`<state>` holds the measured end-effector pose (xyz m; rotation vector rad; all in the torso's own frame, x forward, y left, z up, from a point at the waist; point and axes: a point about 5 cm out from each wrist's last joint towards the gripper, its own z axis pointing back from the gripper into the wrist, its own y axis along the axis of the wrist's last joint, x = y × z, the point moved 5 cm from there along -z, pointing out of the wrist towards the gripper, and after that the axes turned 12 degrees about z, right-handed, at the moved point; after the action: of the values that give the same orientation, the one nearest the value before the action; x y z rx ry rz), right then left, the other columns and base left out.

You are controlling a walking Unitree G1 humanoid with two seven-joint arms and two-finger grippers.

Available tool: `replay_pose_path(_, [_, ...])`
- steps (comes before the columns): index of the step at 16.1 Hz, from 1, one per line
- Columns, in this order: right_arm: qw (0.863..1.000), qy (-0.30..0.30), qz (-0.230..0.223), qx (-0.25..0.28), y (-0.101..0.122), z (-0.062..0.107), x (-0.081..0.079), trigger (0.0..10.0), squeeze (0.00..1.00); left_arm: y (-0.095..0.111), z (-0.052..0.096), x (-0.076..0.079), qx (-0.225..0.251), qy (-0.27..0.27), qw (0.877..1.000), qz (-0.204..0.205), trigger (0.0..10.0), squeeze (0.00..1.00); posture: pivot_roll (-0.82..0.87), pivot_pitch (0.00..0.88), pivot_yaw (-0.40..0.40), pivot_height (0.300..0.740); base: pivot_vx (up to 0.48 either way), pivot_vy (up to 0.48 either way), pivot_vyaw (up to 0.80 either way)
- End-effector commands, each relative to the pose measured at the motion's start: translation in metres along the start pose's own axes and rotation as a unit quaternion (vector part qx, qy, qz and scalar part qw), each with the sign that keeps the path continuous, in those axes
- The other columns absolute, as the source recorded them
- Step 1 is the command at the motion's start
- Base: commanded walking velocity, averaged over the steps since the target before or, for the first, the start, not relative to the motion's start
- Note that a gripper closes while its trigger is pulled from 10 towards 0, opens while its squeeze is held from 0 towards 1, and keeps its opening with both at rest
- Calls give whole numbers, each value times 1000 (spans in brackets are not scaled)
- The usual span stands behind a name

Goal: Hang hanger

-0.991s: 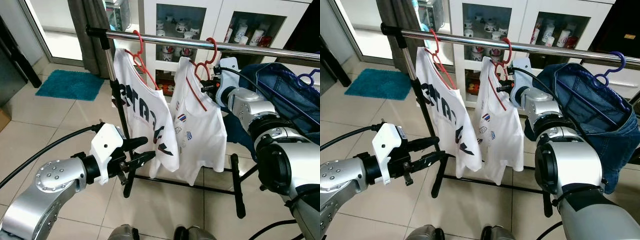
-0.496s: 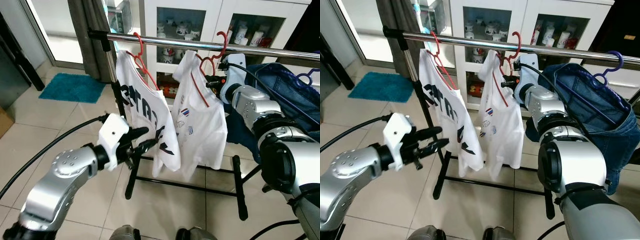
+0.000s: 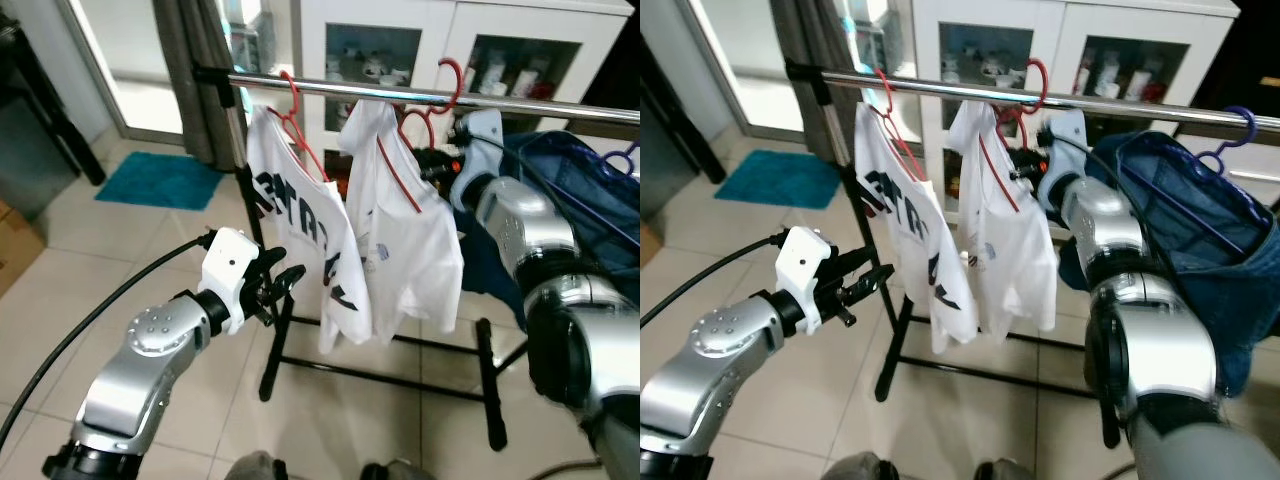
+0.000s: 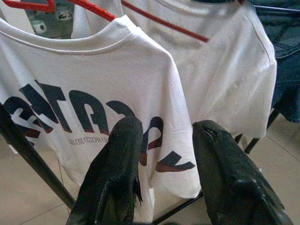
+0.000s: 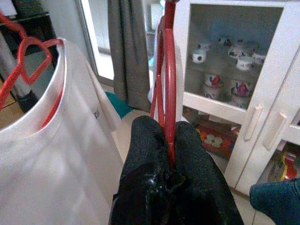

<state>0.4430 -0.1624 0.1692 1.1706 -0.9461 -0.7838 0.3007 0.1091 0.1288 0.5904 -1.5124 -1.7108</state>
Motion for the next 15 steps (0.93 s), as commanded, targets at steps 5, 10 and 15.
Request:
replay_pose_path(5, [999,-14,-2,38,-16,28,-16,0,0,-2,-5,-7,11,27,1000,7,10000,0,-58,0,39,740,0,0,0])
replay_pose_path(10, [998,-65,14,20,-35,57,-24,0,0,-1,-4,-12,19,49,999,5,10000,0,-55,0,9,740,0,0,0])
replay_pose_path(15, [993,-114,-29,-24,-60,90,-50,0,0,4,3,-16,38,72,996,19,10000,0,-53,0,-19,740,0,0,0])
